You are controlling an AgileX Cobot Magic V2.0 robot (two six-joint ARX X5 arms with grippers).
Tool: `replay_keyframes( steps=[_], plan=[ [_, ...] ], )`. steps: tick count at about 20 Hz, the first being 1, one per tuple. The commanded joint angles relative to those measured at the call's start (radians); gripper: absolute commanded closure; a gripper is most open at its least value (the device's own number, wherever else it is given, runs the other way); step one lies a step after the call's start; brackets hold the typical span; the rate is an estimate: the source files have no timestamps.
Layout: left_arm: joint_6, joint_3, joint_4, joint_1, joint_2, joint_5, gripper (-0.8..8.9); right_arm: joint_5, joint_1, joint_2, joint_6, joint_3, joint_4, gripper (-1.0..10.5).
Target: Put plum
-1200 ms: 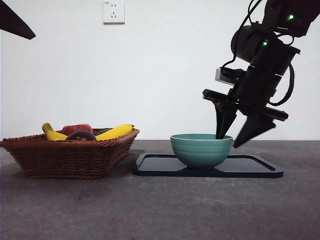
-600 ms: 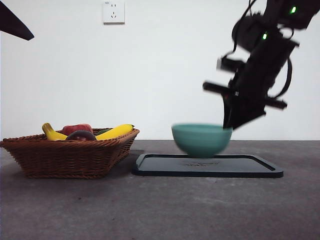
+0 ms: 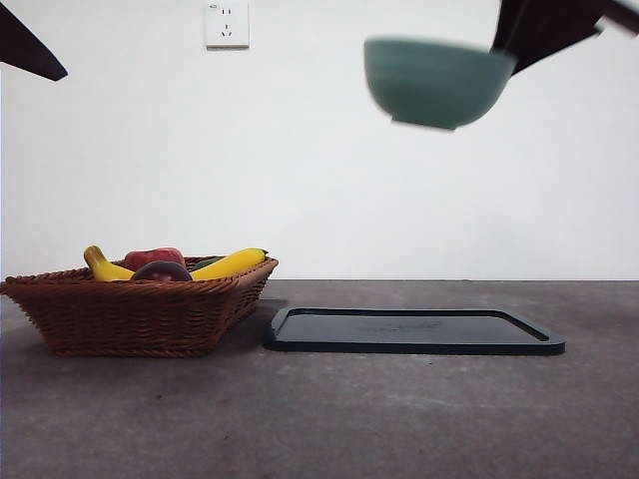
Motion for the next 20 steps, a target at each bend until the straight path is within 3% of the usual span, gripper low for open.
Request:
replay_keyframes(
  steps=[1, 6, 10, 16, 20],
  plan=[
    [0.024, 0.018, 0.008, -0.004, 0.005, 0.003, 3.80, -0.002, 0.034, -0.043, -0.048, 0.011, -0.100, 9.4],
    [0.023, 0.018, 0.009, -0.004, 0.005, 0.004, 3.80, 0.003, 0.129, -0.141, -0.053, -0.137, -0.102, 9.4],
    [0.023, 0.018, 0.010, -0.004, 0.005, 0.004, 3.80, 0.004, 0.199, -0.145, -0.008, -0.307, 0.020, 9.4],
    [0.023, 0.018, 0.011, -0.004, 0.005, 0.003, 3.80, 0.039, 0.267, -0.074, 0.040, -0.476, 0.174, 9.4],
    [0.023, 0.018, 0.010, -0.004, 0.005, 0.004, 3.80, 0.082, 0.285, 0.027, 0.039, -0.484, 0.238, 9.4]
  ],
)
